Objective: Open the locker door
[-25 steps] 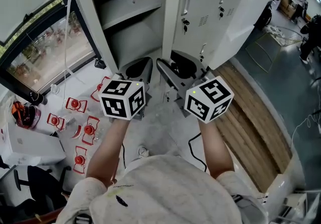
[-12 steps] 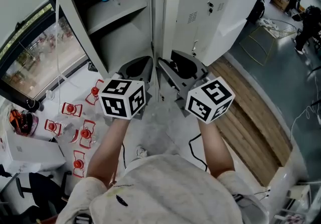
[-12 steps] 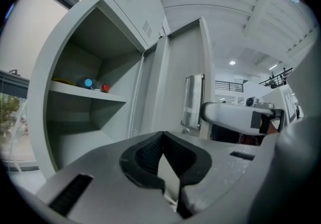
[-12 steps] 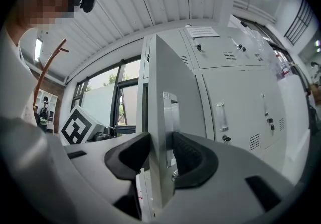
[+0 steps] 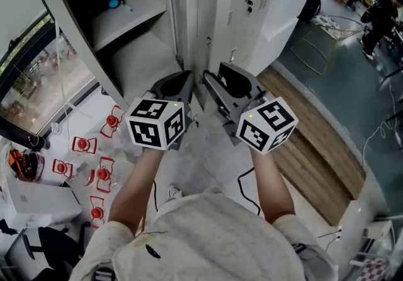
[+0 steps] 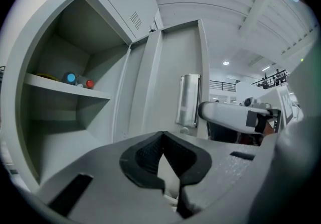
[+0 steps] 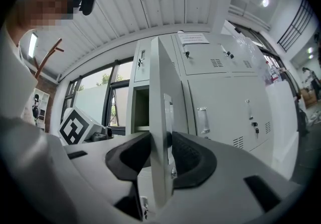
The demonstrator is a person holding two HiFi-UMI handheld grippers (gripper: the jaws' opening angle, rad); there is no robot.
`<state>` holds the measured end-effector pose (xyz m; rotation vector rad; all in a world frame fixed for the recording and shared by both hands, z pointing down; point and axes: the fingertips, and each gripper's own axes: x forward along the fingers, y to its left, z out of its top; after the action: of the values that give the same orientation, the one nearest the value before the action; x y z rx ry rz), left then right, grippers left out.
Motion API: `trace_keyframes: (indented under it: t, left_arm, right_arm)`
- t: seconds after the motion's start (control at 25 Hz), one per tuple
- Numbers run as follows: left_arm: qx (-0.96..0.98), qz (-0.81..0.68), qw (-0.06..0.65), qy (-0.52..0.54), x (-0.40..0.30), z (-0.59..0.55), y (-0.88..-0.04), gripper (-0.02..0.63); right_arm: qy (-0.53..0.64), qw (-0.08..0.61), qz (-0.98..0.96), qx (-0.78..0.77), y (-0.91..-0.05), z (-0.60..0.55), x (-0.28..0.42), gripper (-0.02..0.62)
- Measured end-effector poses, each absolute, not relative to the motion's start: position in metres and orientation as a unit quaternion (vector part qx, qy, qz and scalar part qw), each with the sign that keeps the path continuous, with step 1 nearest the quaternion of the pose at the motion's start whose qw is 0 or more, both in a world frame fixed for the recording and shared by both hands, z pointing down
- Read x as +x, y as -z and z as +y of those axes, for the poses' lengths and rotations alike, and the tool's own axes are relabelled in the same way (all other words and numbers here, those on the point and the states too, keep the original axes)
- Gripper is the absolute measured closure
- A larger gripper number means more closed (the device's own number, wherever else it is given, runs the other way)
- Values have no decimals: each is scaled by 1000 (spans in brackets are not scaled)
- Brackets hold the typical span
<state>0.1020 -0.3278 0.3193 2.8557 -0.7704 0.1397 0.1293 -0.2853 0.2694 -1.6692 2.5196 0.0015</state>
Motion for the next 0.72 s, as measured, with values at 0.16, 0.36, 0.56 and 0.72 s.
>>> trace_keyframes:
  t: [0.16,0.36,0.56,0.72]
  left_arm:
    - [963,-249,90,-48,114,-325,-320,600]
    - [966,-239,91,-51,125,-322,-322,600]
    - [968,-229,92,-53,128,-326,-325,600]
    - [970,-218,91,-53,135,-324,-325,600]
  right_arm:
    - [-1,63,823,-565,-270,-284,145,480]
    - [1,68,808,-585,-270,-282,164,492]
    - [2,65,796,-602,-272,-286,174,502]
    - [-1,59,787,-614,-272,-287,184,509]
